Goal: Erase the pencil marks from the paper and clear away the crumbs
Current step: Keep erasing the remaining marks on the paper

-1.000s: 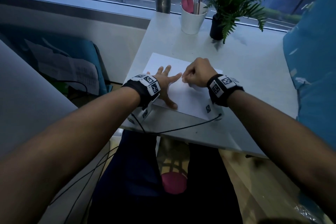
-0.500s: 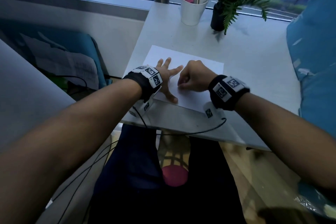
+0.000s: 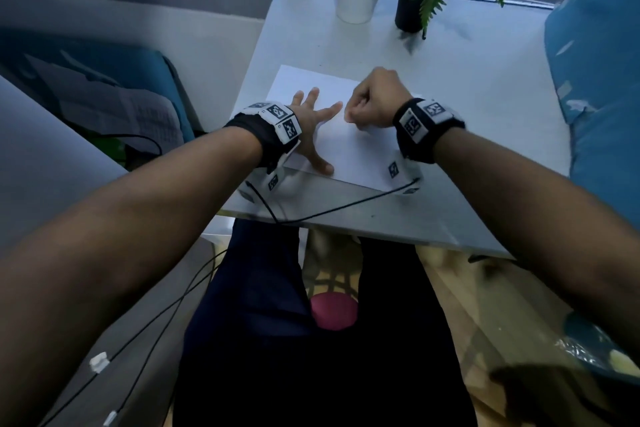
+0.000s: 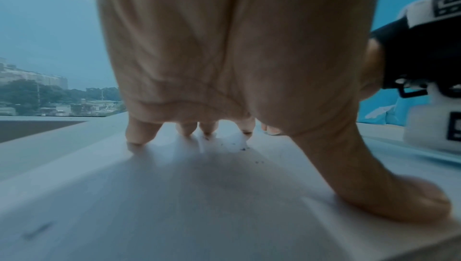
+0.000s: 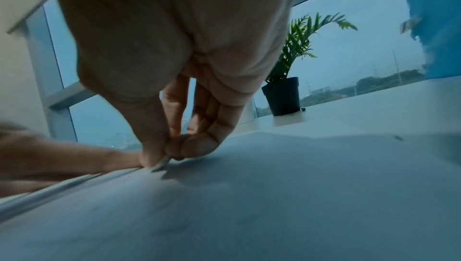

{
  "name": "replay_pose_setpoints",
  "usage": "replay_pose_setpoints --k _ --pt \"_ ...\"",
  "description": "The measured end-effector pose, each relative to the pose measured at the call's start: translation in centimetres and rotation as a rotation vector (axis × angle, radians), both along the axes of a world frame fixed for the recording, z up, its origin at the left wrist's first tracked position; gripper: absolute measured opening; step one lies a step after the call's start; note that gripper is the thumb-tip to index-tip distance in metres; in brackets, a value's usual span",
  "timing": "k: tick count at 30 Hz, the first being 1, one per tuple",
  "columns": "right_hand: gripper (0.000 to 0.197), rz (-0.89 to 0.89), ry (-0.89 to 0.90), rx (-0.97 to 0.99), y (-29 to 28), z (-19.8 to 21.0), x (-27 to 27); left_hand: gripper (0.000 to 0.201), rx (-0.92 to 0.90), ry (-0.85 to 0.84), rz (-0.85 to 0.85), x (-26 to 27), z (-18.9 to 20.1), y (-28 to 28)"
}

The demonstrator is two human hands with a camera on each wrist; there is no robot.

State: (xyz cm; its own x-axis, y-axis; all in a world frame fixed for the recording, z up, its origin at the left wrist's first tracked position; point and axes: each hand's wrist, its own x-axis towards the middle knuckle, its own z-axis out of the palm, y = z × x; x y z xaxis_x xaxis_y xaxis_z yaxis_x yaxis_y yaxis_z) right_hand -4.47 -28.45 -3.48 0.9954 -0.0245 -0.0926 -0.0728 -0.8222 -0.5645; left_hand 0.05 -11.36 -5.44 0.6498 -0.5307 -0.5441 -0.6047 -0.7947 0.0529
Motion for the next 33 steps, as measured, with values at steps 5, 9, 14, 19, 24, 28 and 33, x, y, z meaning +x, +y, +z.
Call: replay_pose_setpoints --k 5,9,14,19,24,28,33 --pt "0.009 0.272 0.051 -0.137 2.6 -0.8 -3.8 0.143 -0.009 -0.005 -0.013 0.3 -0.2 0.1" --pt "0.011 0.042 0.044 -0.055 1.3 0.0 -1.4 0.141 -0.003 -0.009 -0.015 0.3 -0.2 0.0" --pt "0.019 0.185 0.033 -0.154 3.2 -0.7 -3.0 0.142 -0.02 -0.023 -0.037 0.5 -0.7 0.1" --pt "0.016 -0.029 0.051 -0.033 1.2 0.1 -1.5 0.14 0.016 -0.019 -0.034 0.4 -0.4 -0.1" --pt "0.012 0.227 0.045 -0.177 3.3 -0.6 -3.9 0.142 0.01 -0.027 -0.046 0.7 -0.6 0.0" --pt "0.015 -0.041 0.039 -0.035 1.4 -0.4 -2.5 0.142 0.02 -0.018 -0.042 0.7 -0.6 -0.1" --pt "0.011 0.203 0.027 -0.153 2.6 -1.1 -4.0 0.144 0.004 -0.029 -0.06 1.2 -1.1 0.0"
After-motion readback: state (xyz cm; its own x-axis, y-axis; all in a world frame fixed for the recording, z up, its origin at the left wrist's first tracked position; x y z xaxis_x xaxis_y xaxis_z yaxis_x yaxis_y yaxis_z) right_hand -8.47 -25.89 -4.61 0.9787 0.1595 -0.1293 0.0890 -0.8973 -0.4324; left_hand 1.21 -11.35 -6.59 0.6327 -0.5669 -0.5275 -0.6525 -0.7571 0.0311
